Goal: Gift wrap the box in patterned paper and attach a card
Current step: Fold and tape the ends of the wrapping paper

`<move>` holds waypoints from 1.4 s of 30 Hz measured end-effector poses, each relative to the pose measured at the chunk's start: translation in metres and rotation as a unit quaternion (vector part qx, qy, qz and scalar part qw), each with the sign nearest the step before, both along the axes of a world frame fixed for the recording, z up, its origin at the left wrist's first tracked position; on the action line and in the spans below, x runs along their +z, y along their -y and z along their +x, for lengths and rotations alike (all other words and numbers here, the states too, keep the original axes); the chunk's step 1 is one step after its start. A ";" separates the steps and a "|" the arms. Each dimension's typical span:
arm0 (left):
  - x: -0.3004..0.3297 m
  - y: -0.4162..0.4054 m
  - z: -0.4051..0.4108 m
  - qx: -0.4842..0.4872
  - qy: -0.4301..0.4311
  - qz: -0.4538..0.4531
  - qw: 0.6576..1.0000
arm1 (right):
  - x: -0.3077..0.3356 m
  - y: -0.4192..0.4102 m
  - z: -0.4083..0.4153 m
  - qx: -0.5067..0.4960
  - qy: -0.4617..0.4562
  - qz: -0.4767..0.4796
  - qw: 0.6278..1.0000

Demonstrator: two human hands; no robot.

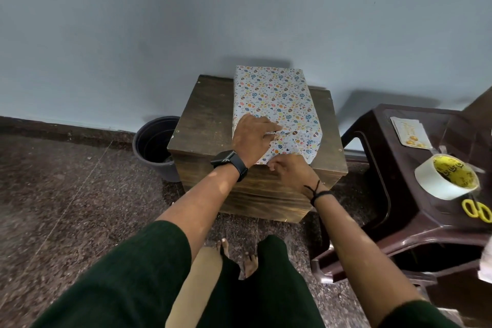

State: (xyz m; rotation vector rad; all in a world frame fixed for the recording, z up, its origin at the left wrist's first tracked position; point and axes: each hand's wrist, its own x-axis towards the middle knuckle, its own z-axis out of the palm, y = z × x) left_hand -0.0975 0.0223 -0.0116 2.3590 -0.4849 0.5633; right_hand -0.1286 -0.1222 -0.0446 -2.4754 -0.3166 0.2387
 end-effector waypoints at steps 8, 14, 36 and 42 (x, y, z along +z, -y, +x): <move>0.000 -0.001 0.002 -0.006 0.013 0.002 1.000 | 0.019 -0.006 0.023 -0.015 0.015 -0.022 1.000; 0.006 -0.003 -0.002 -0.014 -0.011 0.004 1.000 | 0.013 0.025 0.012 -0.126 0.055 0.054 0.989; 0.008 0.000 -0.004 -0.011 0.009 -0.017 1.000 | 0.011 0.048 0.008 -0.261 0.059 0.058 0.962; 0.001 -0.004 0.001 -0.022 0.021 0.002 1.000 | 0.014 0.054 -0.010 -0.271 0.022 0.071 0.960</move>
